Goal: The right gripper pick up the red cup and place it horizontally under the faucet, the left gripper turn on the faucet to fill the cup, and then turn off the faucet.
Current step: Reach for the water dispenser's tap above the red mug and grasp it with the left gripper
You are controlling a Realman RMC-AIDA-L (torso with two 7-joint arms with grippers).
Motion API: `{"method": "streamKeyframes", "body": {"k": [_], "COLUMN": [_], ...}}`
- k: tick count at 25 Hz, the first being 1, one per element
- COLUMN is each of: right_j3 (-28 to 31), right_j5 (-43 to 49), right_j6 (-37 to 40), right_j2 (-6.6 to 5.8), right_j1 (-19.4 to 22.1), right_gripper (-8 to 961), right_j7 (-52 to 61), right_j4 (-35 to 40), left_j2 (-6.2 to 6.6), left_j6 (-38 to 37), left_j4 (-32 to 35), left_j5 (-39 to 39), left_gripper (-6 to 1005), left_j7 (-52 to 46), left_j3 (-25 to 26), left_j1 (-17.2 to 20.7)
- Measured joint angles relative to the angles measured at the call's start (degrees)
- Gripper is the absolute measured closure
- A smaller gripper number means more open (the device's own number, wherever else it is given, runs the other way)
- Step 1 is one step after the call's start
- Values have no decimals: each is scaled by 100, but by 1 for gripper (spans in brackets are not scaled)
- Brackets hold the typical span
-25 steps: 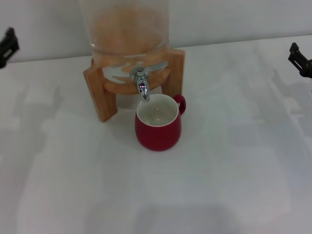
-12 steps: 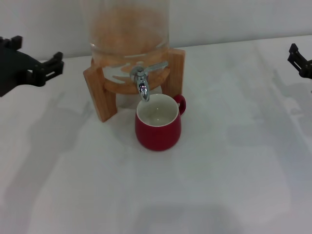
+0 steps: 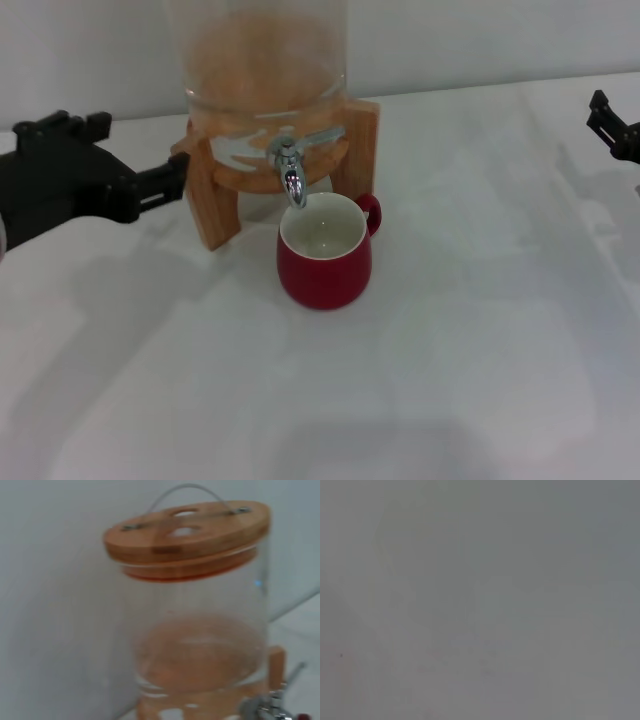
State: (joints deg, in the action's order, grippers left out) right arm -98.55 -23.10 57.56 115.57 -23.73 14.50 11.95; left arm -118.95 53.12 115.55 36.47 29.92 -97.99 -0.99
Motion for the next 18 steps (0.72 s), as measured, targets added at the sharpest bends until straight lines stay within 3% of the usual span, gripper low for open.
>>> {"method": "streamKeyframes", "body": {"k": [7, 18], "right_j3": [-51, -59], "right_j5": [3, 0], "right_j6": [0, 1], "right_j2": [0, 0], "right_j1": [10, 14], "right_gripper": [80, 79], "right_j7": [0, 0], "right_j4": [0, -7], "left_j2": [-12, -14], "left_j6": [838, 1014], "left_j4": [-7, -58], "left_j5": [1785, 1833], "left_gripper": [170, 170], "left_j7": [903, 993], "left_j3": [929, 1296], "left_j1": [-36, -145]}}
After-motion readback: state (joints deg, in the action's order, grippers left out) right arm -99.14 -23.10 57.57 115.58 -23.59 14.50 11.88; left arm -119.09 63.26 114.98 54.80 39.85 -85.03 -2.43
